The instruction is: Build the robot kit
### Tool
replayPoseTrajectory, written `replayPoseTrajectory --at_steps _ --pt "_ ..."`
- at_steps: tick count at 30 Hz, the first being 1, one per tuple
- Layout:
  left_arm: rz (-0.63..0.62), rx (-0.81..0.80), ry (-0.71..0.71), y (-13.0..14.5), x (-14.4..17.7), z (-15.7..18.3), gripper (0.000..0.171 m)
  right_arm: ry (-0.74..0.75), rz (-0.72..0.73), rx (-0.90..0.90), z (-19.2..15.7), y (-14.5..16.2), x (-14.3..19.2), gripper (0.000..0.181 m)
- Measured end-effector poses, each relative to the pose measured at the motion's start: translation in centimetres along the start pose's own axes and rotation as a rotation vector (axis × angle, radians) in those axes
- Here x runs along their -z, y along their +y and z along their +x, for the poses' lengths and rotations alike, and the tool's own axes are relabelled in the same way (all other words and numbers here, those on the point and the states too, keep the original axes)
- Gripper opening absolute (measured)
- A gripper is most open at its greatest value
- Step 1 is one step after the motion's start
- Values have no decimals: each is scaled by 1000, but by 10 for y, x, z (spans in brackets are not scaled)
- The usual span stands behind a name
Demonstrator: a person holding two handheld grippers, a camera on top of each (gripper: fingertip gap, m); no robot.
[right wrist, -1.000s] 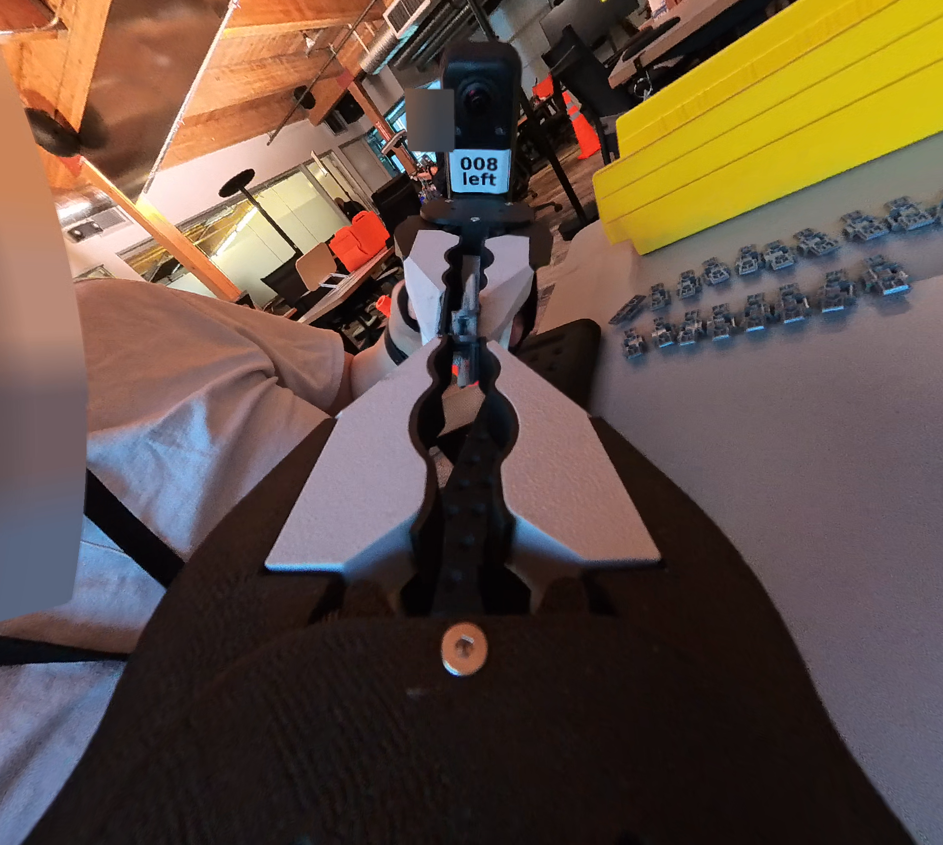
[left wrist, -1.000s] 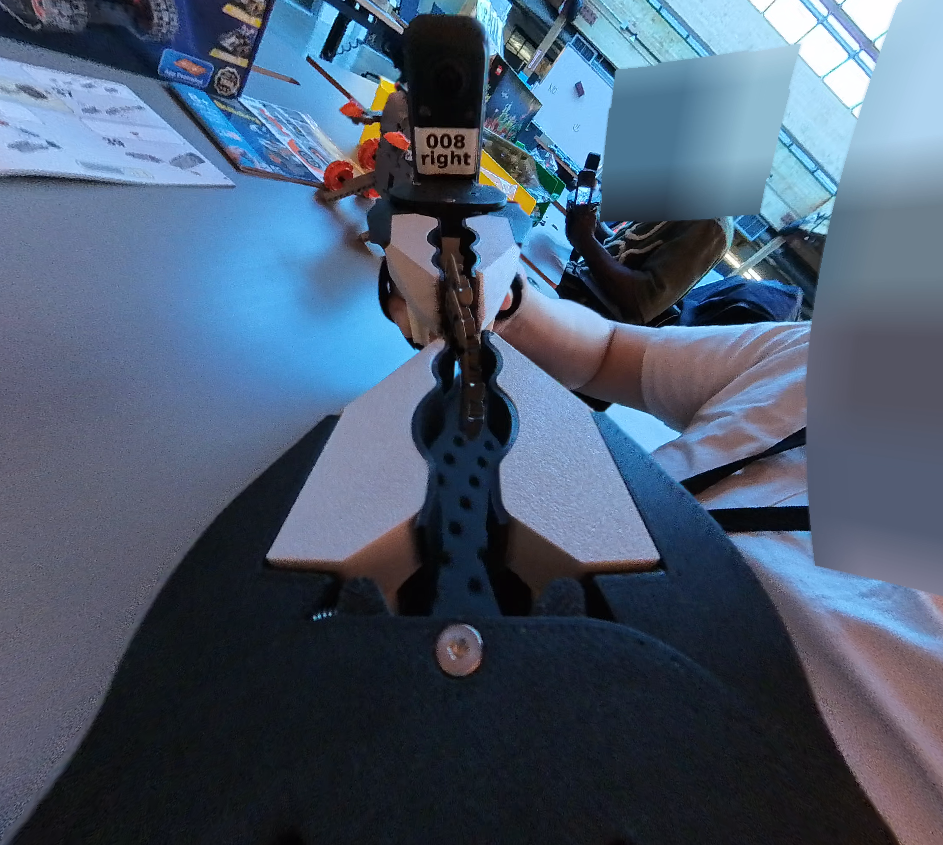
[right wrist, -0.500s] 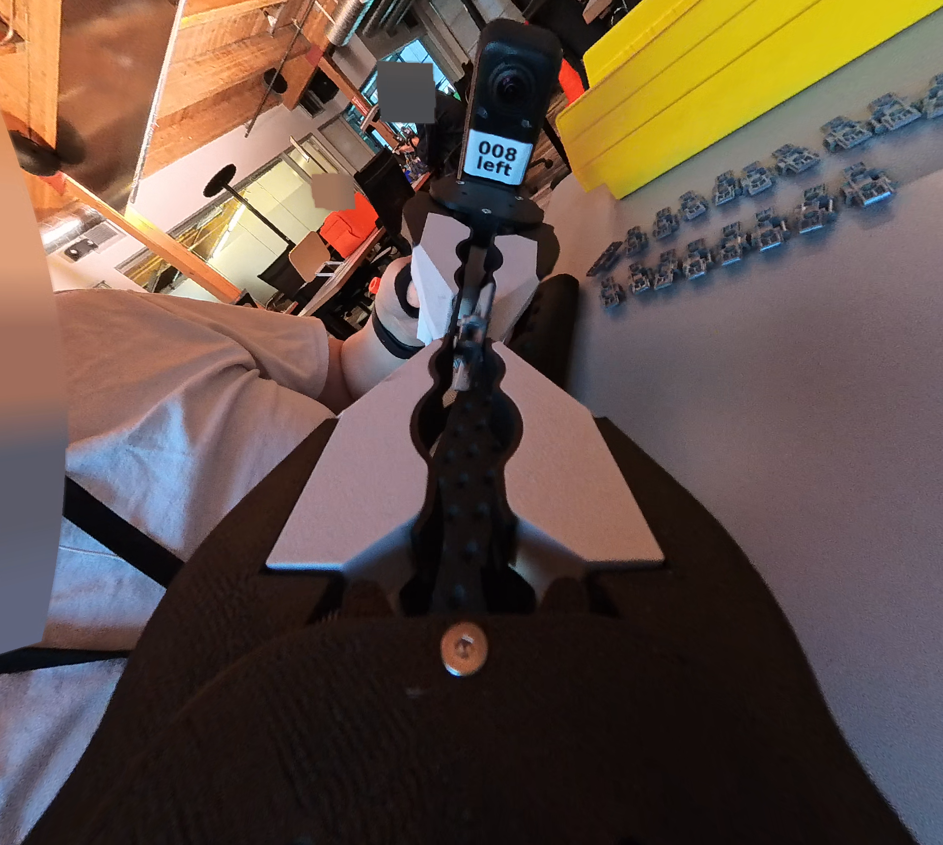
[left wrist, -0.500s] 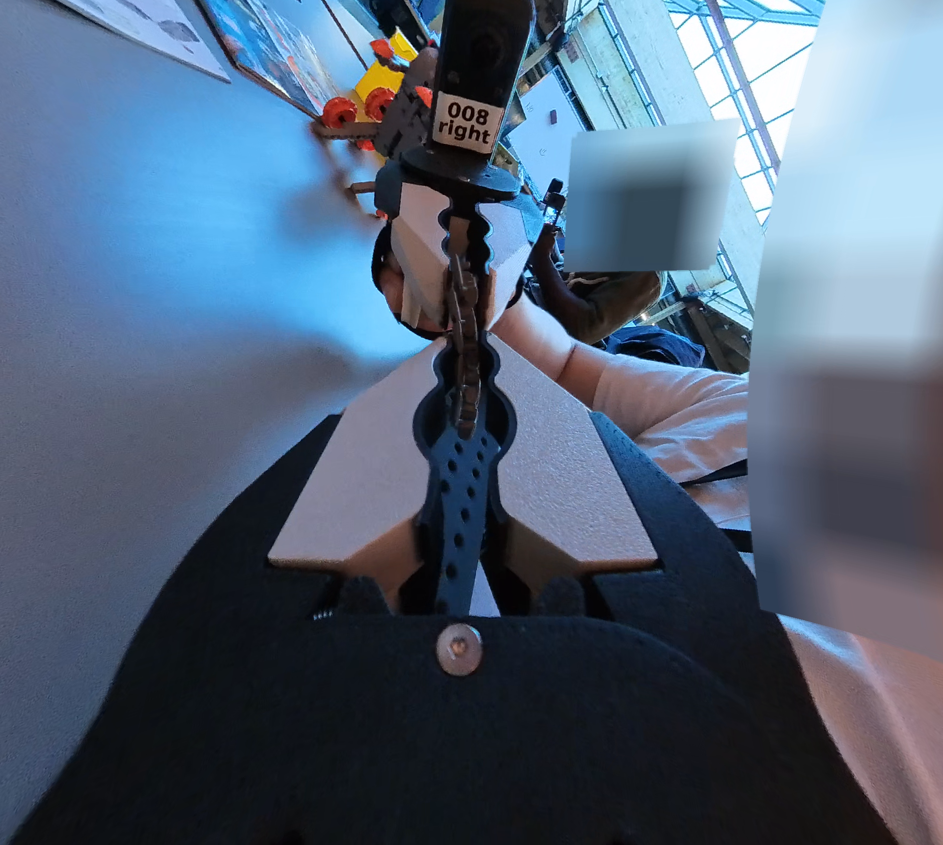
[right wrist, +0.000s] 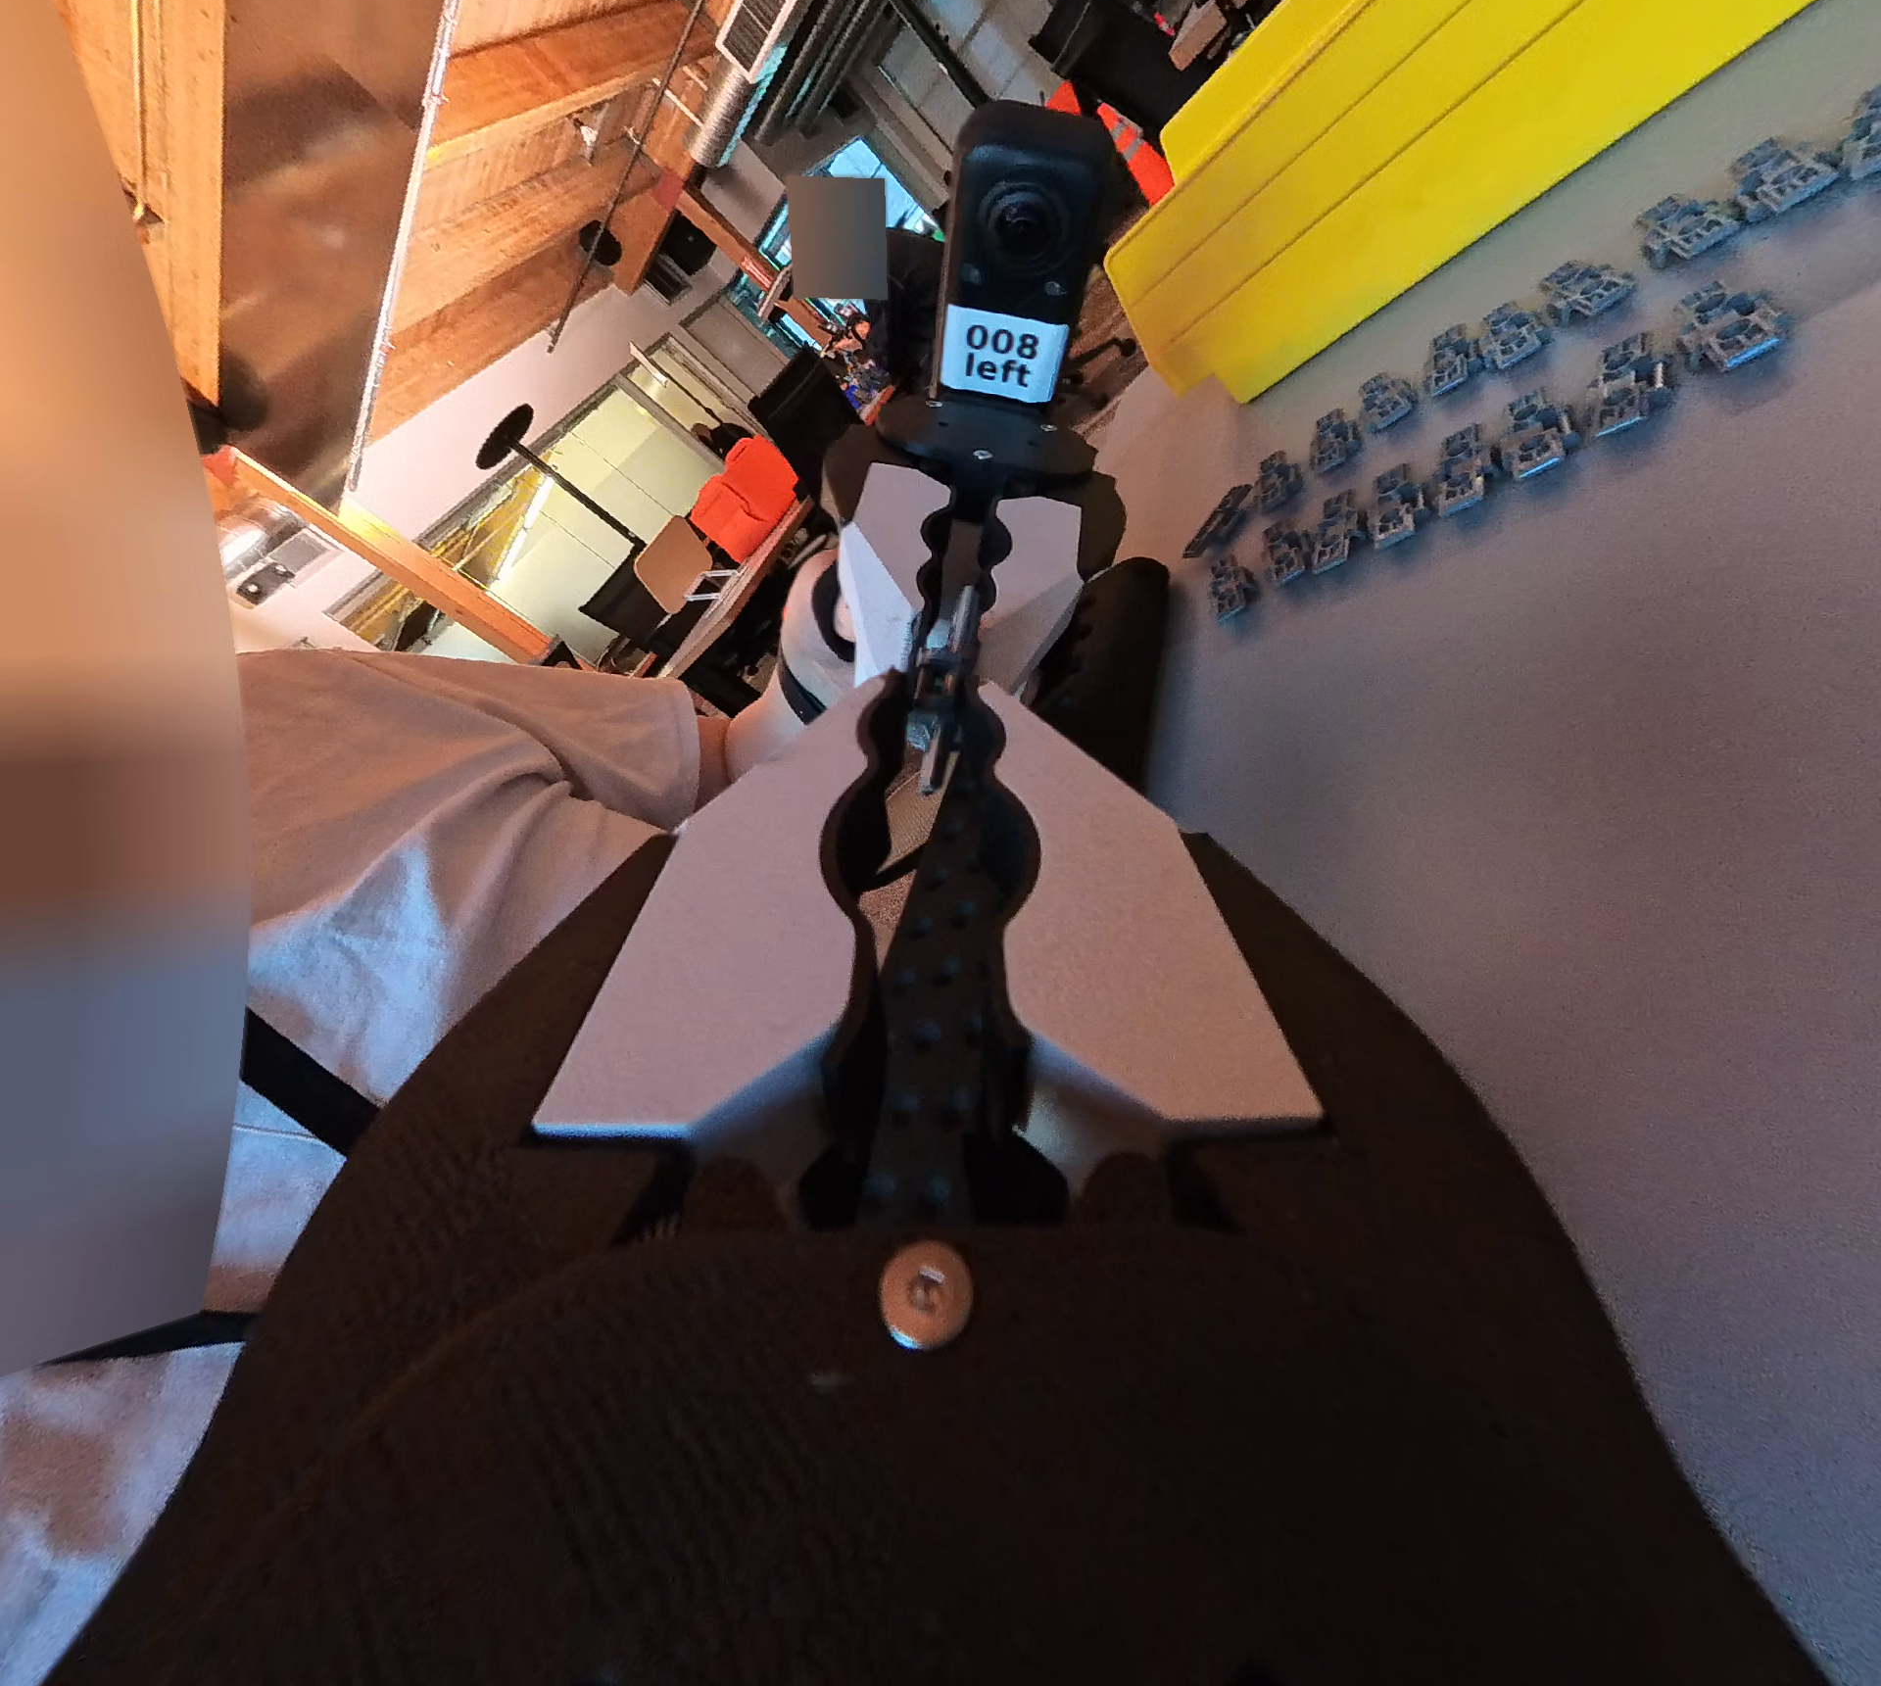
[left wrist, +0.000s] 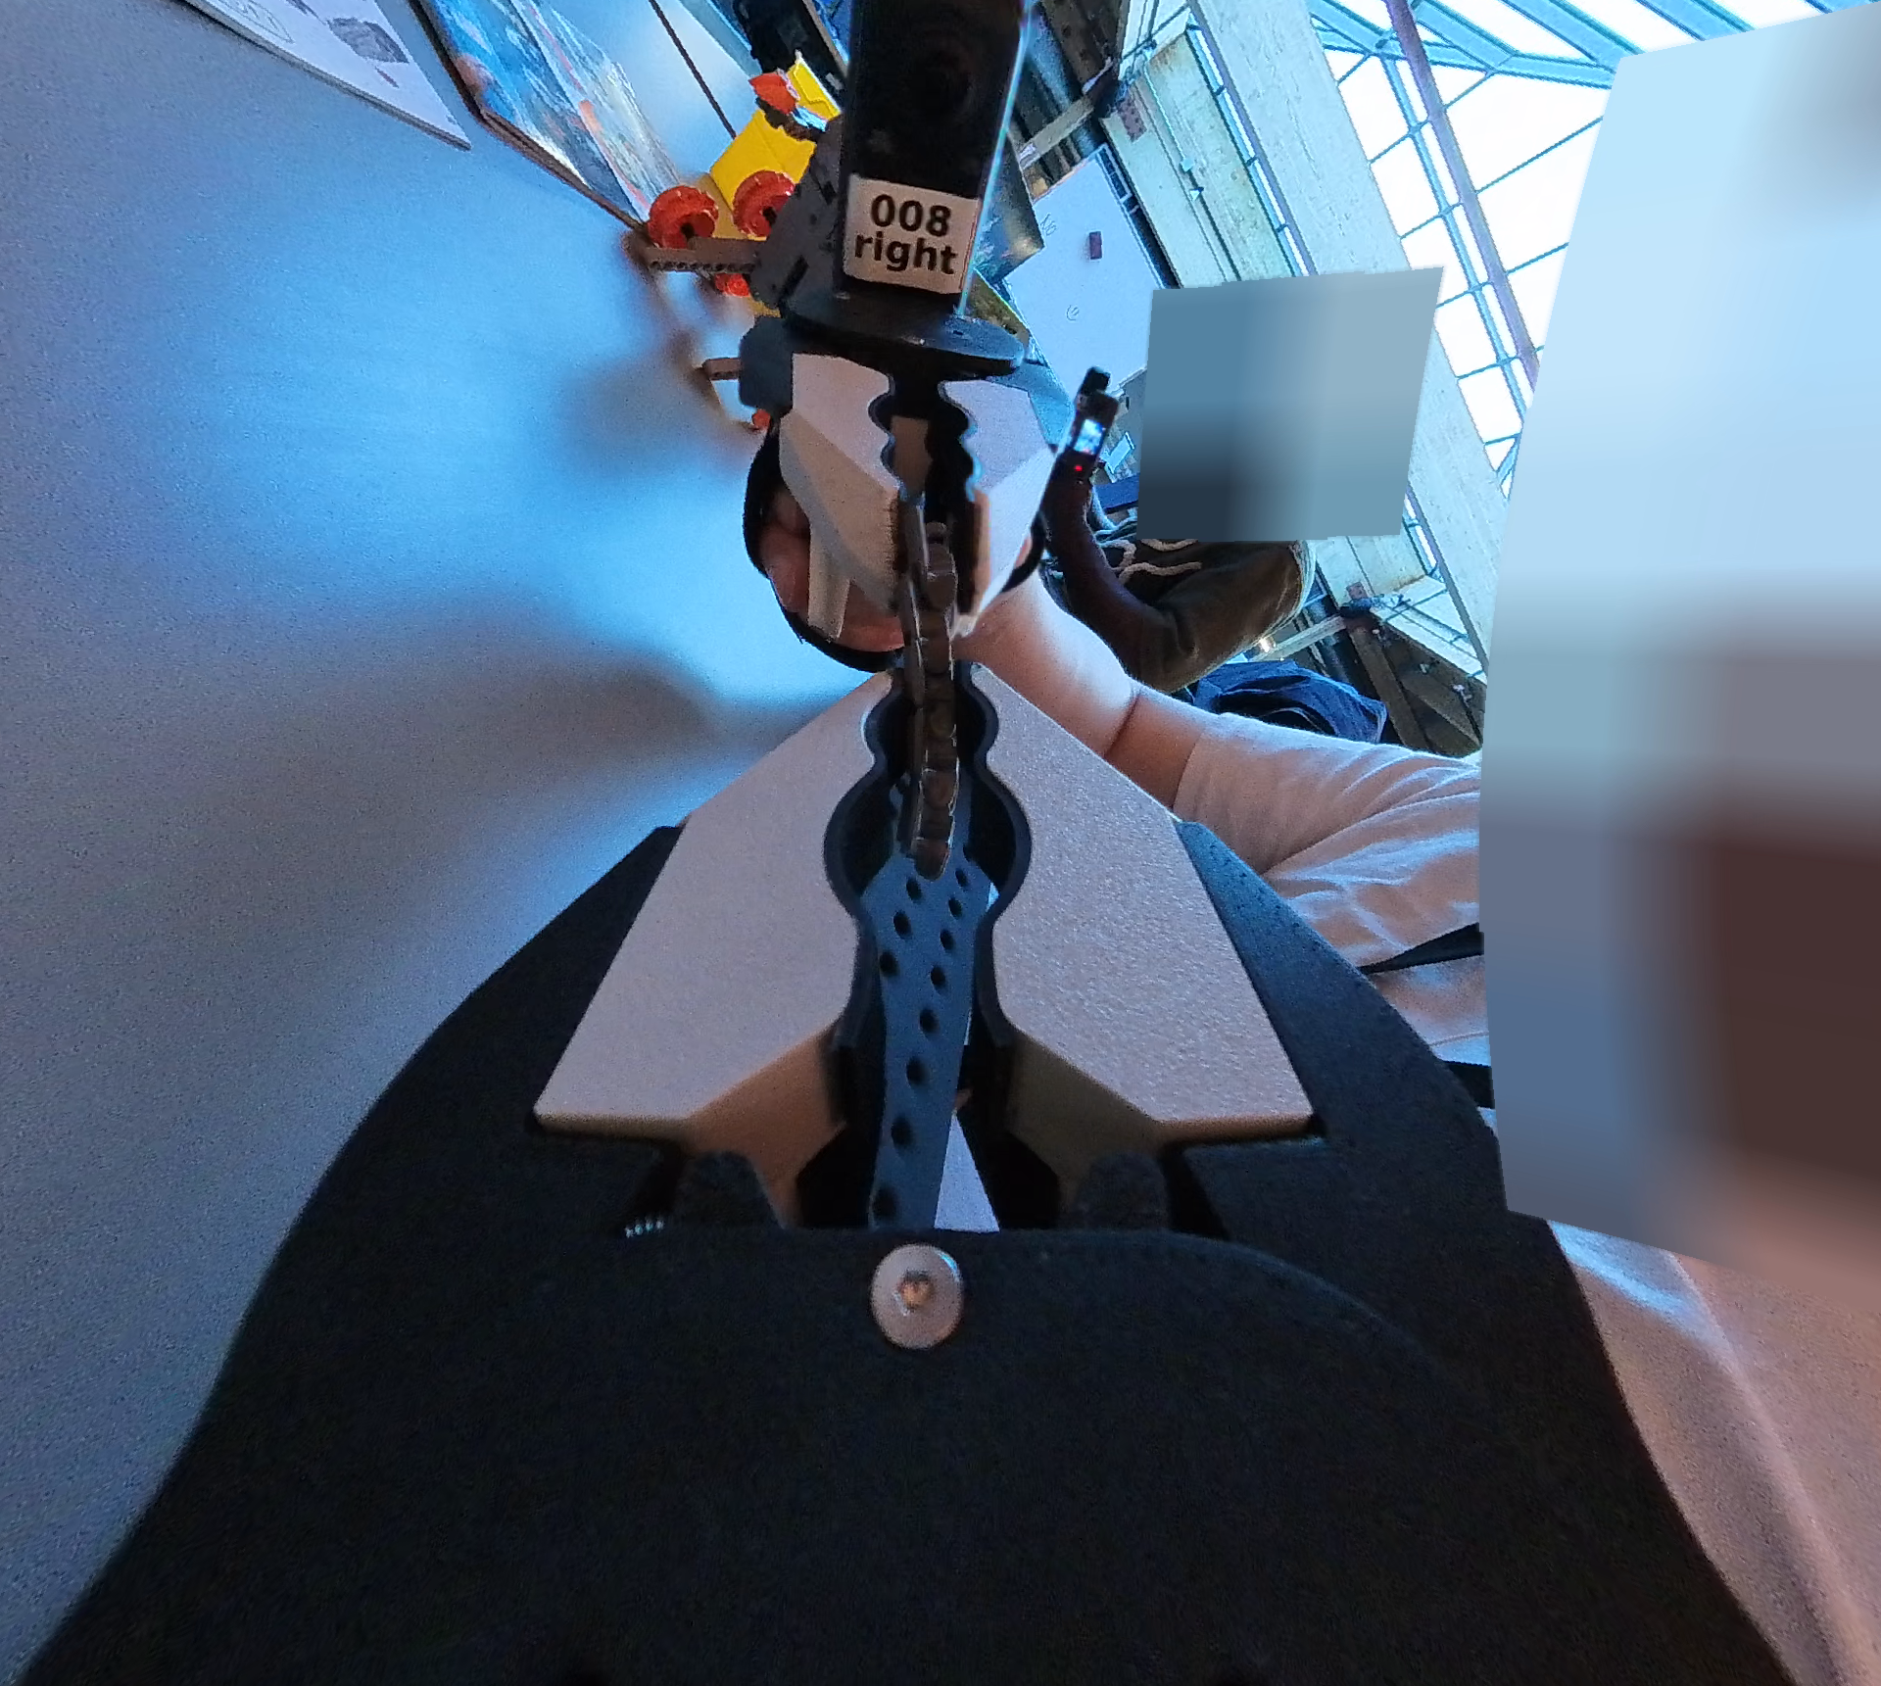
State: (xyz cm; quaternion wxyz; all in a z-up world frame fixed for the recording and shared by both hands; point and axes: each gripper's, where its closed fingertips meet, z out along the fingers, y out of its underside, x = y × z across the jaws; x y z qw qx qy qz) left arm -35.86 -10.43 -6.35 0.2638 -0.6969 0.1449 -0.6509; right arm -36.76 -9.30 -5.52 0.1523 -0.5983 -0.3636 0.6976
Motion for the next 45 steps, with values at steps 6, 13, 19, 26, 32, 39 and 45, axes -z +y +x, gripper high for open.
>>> replayPoseTrajectory --at_steps 6,13,19,26,32,39,45 --pt "-20 -6 -24 4 -1 -3 6 23 -36 15 3 4 1 6" --pt "-25 -91 1 5 -3 -2 6 -5 -50 -32 2 8 2 6" --pt "15 -59 24 -1 -3 -6 6 53 -30 5 7 4 3 6" --pt "43 -24 31 -5 -3 -9 6 108 -14 58 8 1 2 6" --pt "42 8 -1 -5 -3 -16 6 134 -9 48 15 2 2 6" --pt "54 6 -25 -6 -2 -20 6 141 -3 31 18 3 2 6" --pt "53 17 -36 -7 -3 -22 6 135 8 1 21 4 3 6"
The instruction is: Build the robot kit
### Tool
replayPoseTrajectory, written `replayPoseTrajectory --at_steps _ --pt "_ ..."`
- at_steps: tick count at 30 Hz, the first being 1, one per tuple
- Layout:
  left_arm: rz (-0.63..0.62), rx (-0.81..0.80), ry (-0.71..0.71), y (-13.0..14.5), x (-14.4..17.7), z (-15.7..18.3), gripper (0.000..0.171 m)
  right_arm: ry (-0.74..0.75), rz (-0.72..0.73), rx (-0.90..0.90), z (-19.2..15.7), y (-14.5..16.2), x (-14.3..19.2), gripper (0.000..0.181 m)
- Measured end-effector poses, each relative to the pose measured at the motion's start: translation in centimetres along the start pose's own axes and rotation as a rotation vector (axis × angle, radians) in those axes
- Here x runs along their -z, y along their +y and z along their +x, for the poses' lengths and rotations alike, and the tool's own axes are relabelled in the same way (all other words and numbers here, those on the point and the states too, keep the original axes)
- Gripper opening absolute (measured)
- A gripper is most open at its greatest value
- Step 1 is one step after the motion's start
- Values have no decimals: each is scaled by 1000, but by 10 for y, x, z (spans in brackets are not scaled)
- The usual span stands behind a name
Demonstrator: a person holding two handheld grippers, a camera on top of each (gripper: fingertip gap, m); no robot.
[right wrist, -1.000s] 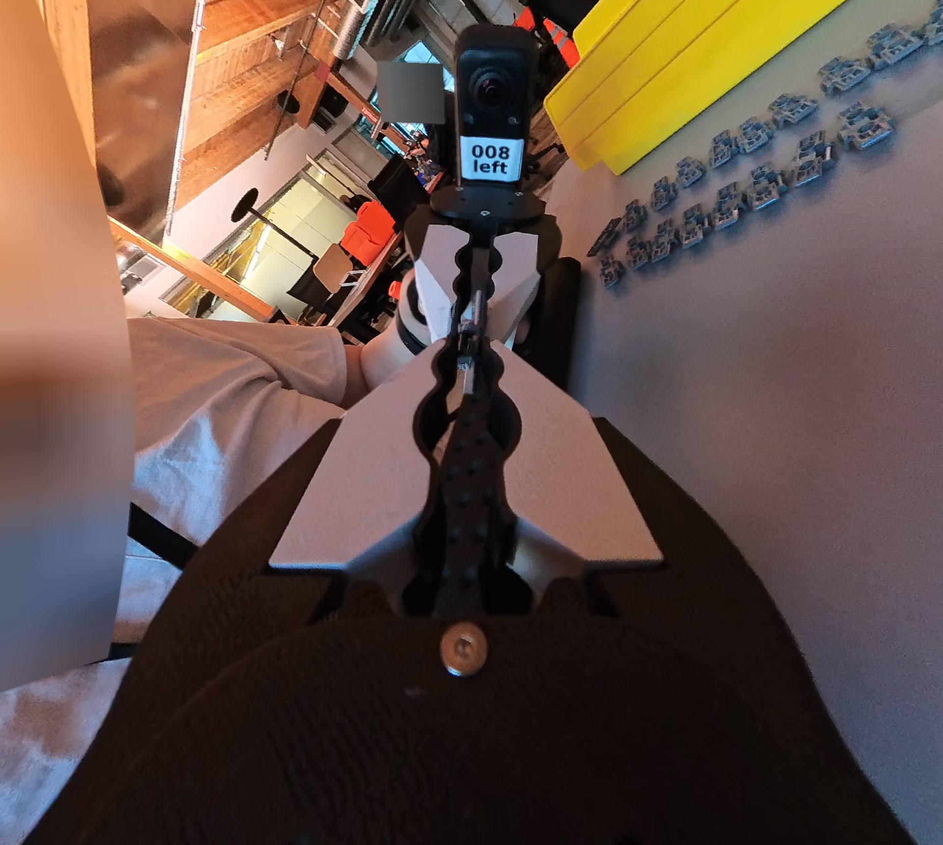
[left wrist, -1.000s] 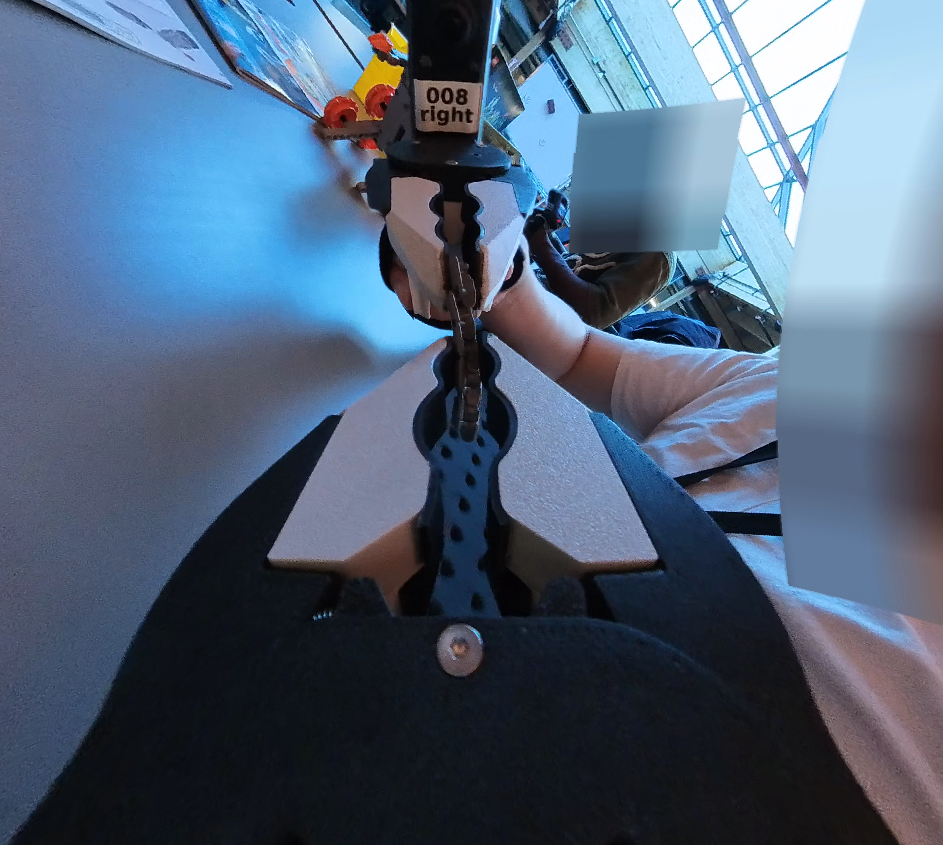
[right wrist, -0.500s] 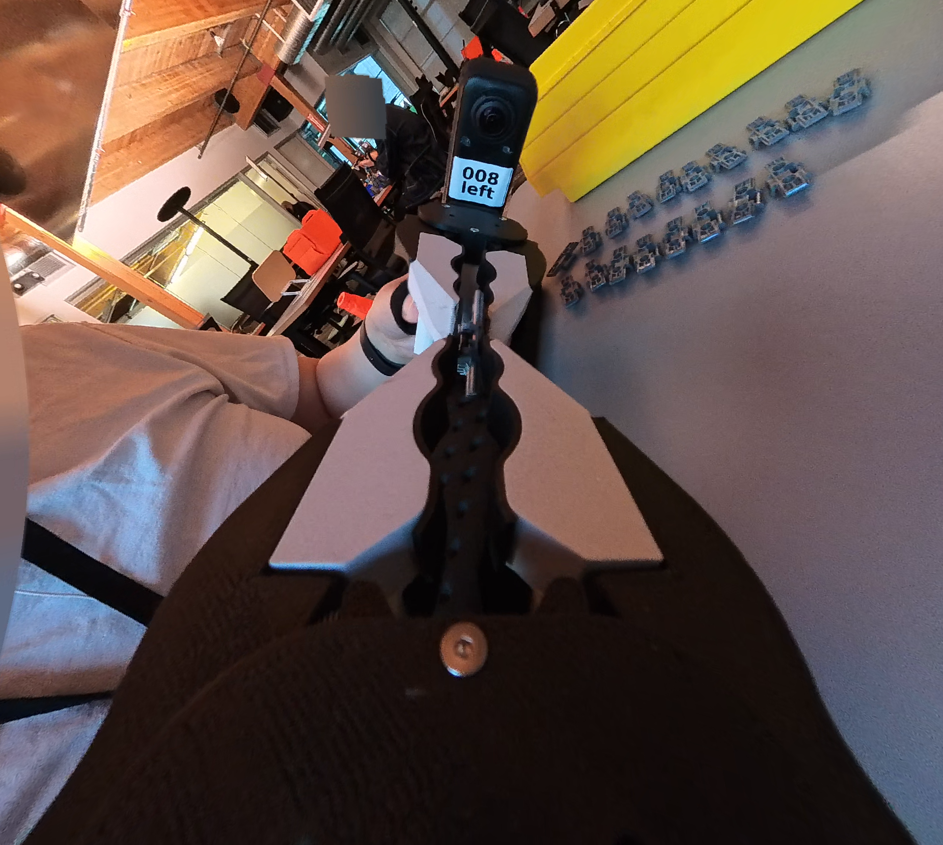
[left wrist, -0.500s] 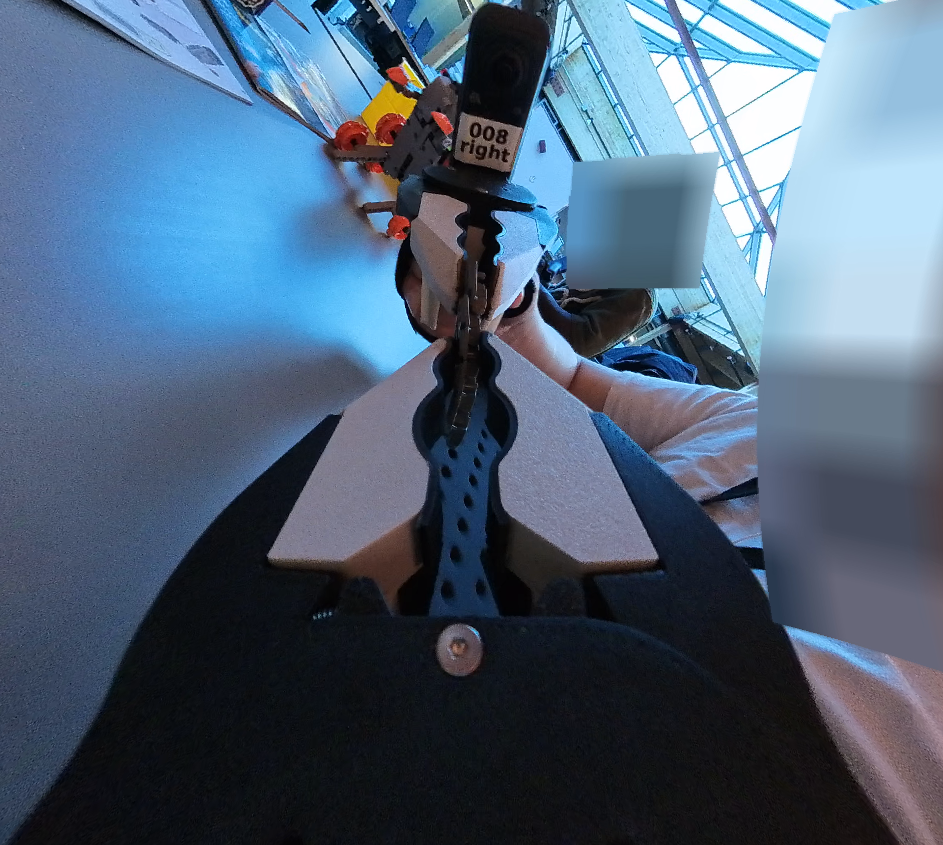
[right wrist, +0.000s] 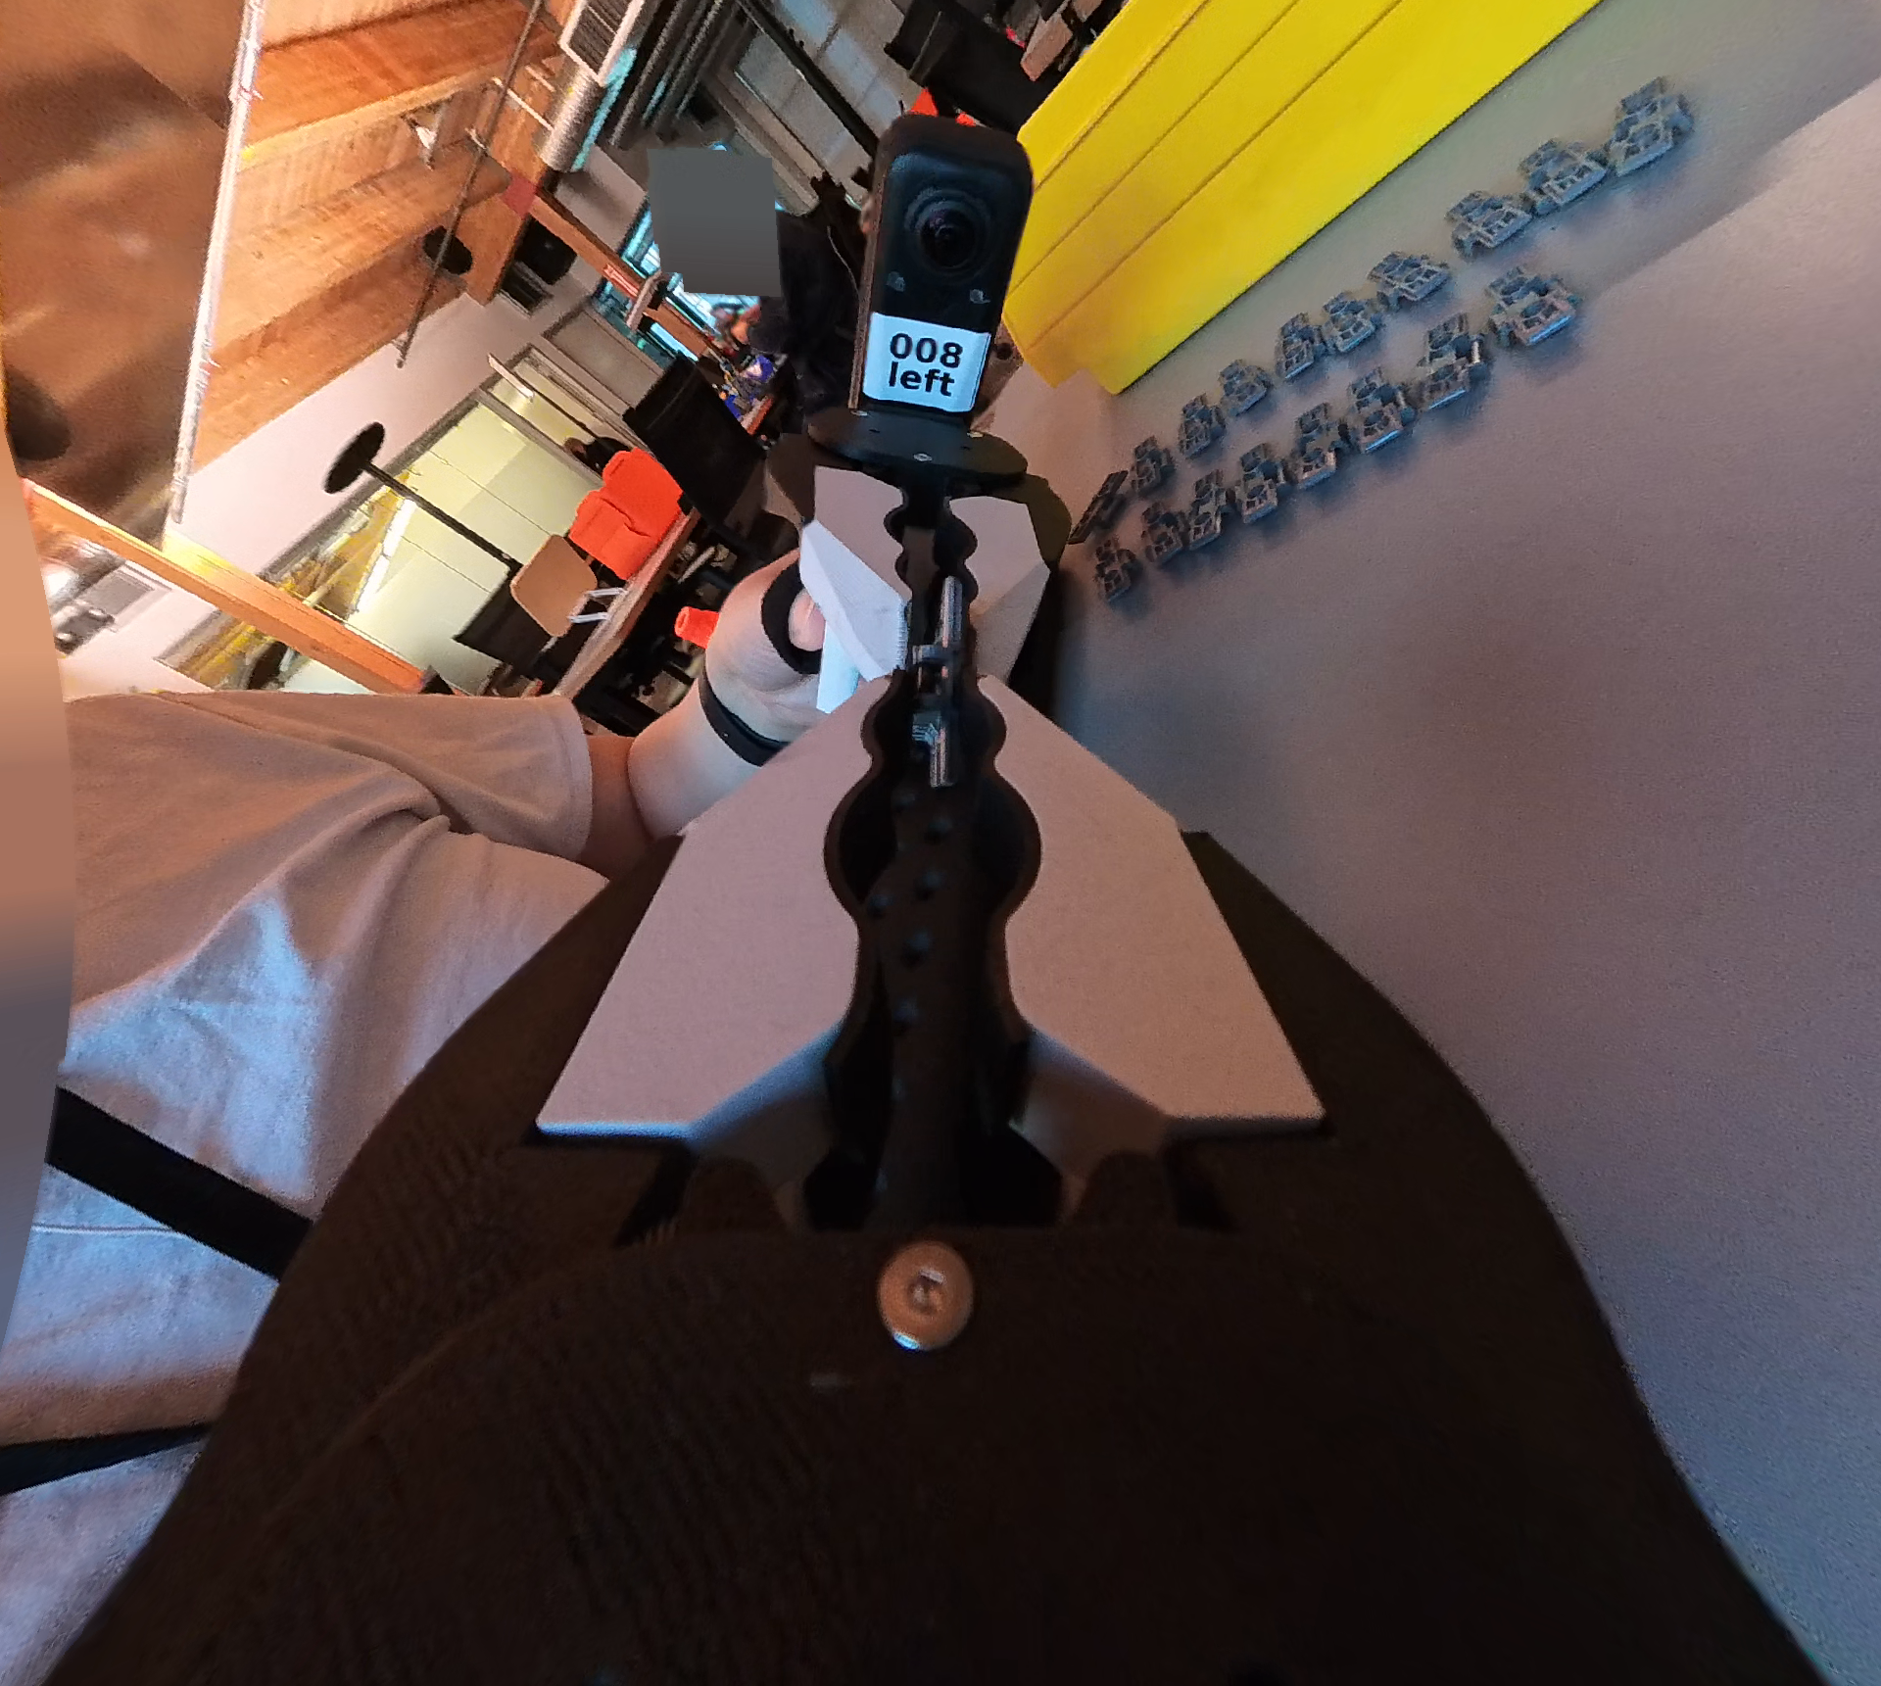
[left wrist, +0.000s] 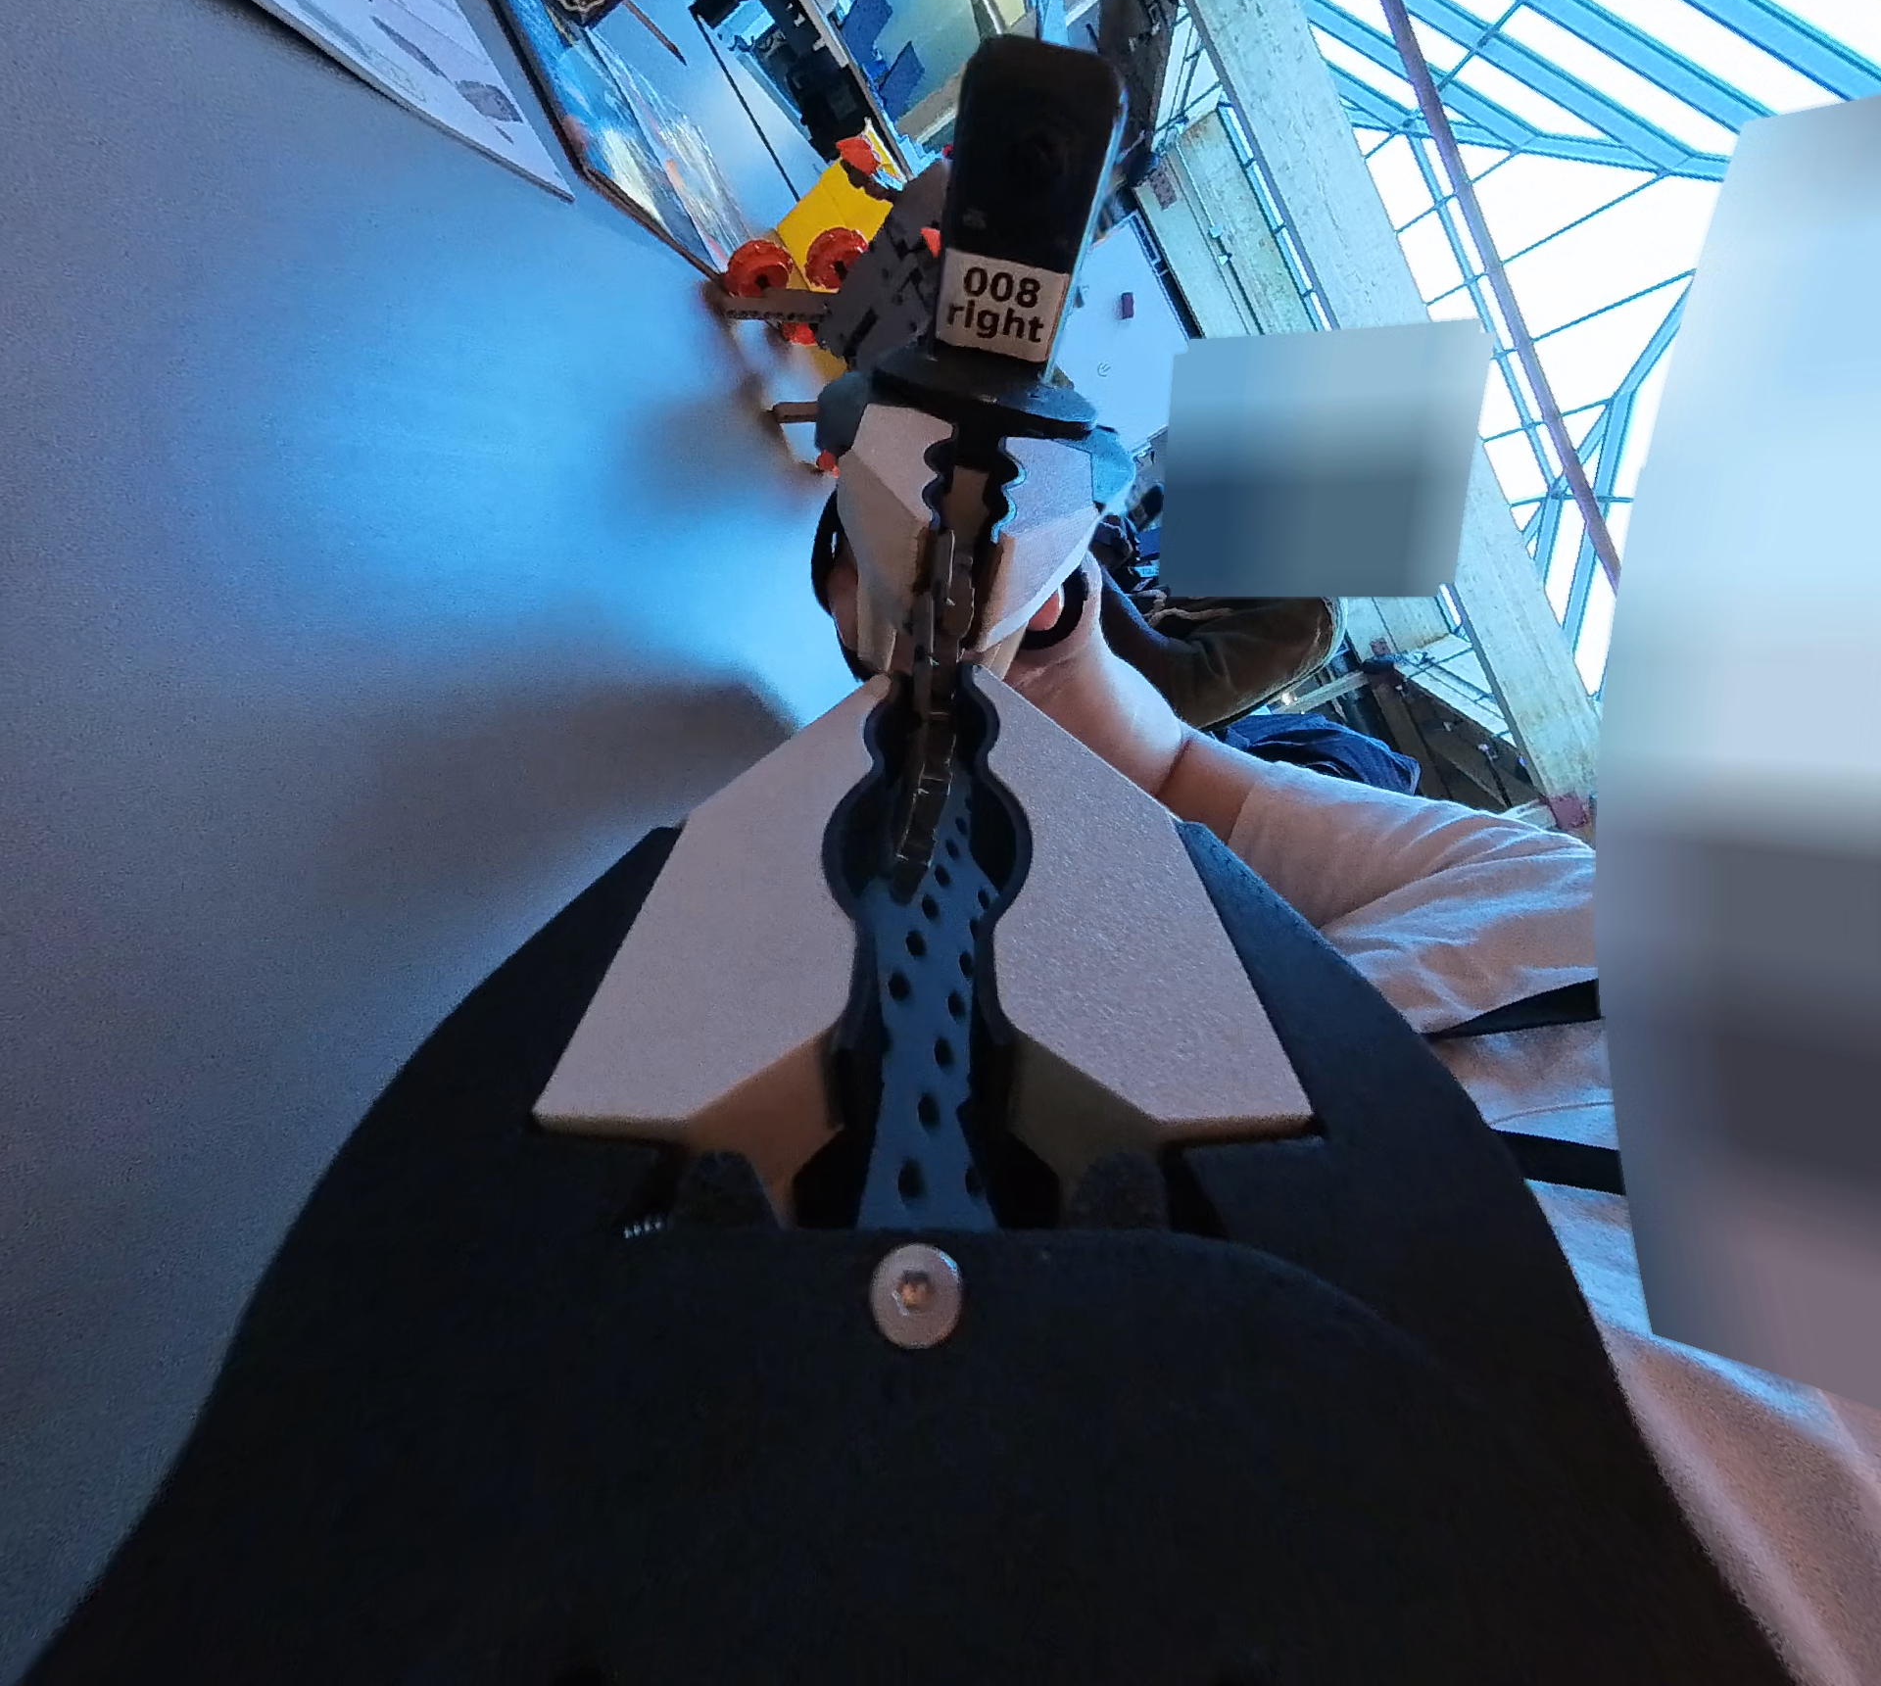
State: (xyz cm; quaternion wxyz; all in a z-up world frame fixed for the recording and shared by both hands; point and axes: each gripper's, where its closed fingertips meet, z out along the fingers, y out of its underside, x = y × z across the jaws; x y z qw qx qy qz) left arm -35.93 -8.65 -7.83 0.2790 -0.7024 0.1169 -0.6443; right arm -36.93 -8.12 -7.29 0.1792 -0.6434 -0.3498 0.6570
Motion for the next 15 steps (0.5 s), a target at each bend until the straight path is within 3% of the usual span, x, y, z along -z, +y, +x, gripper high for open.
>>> replayPoseTrajectory --at_steps 15 --pt "-45 -85 11 4 0 4 5 -59 -4 -48 -4 2 -1 6"
